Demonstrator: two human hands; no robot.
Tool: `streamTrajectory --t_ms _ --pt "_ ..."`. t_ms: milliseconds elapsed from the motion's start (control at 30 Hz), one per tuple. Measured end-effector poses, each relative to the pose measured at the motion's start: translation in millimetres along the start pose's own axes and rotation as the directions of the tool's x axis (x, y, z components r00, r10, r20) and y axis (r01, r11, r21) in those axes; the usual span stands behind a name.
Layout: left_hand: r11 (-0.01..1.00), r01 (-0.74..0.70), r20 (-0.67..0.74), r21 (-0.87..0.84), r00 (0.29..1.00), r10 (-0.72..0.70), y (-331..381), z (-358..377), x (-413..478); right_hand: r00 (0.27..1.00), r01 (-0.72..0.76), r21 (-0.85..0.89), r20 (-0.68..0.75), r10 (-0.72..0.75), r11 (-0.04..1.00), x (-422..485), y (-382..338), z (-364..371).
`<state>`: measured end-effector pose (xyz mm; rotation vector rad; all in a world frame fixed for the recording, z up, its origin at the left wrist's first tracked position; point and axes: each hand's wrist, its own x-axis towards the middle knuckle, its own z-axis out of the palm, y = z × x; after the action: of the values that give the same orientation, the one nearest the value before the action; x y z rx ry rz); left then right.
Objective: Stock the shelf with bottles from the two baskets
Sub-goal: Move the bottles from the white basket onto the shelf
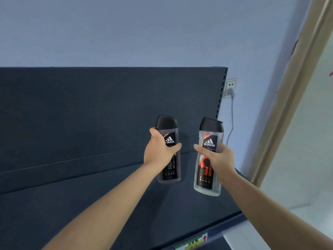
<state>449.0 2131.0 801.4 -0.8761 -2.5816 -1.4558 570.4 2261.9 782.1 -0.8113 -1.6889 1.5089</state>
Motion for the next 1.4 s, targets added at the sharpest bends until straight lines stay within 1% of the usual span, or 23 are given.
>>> streamTrajectory --t_ms 133,267,433,533,700,933,1067,1167,1200,1267,1333,1400 --pt "0.999 0.032 -0.022 0.014 0.999 -0.031 13.1 57.5 24.8 0.999 -0.002 -0.024 0.032 0.003 1.000 46.5 16.9 -31.3" --pt "1.000 0.013 -0.049 0.015 0.999 -0.012 31.5 113.7 48.7 0.994 0.053 -0.072 0.095 -0.046 0.996 101.4 25.4 -63.0" --pt "0.994 0.108 -0.046 -0.001 0.993 -0.108 49.7 173.0 74.4 0.980 0.081 -0.088 0.187 -0.063 0.993 150.0 44.6 -88.3" --pt "0.994 0.110 -0.082 0.021 0.991 -0.108 54.6 192.4 90.1 0.969 0.070 -0.074 0.240 -0.051 0.995 168.5 52.4 -91.3" --pt "0.990 0.136 -0.096 0.029 0.986 -0.133 53.6 201.3 111.9 0.954 0.060 0.001 0.296 -0.057 0.998 184.2 55.4 -80.2" --pt "0.996 0.086 -0.073 -0.017 0.994 -0.087 40.9 200.0 111.7 0.907 0.147 -0.041 0.403 -0.118 0.988 193.6 59.8 -60.9" --pt "0.999 0.048 -0.069 0.024 0.997 -0.046 34.8 198.7 107.9 0.912 0.154 -0.018 0.387 -0.135 0.988 198.0 62.4 -59.8" --pt "0.997 0.073 -0.055 -0.006 0.996 -0.073 28.7 195.6 104.4 0.917 0.159 -0.001 0.370 -0.148 0.987 196.4 65.5 -62.6" --pt "0.995 0.096 -0.064 -0.003 0.993 -0.096 26.5 193.6 101.9 0.911 0.173 0.003 0.380 -0.161 0.985 195.1 66.8 -63.5" --pt "0.991 0.121 -0.114 0.063 0.987 -0.114 20.9 189.0 95.1 0.898 0.194 0.016 0.401 -0.184 0.981 192.2 68.4 -65.0" --pt "0.984 0.112 -0.168 0.140 0.982 -0.088 17.1 184.6 84.9 0.893 0.211 0.014 0.404 -0.198 0.977 190.0 70.2 -65.9" --pt "0.985 0.103 -0.204 0.138 0.976 -0.073 14.5 180.8 75.7 0.897 0.236 -0.018 0.388 -0.211 0.972 188.9 72.5 -65.0"
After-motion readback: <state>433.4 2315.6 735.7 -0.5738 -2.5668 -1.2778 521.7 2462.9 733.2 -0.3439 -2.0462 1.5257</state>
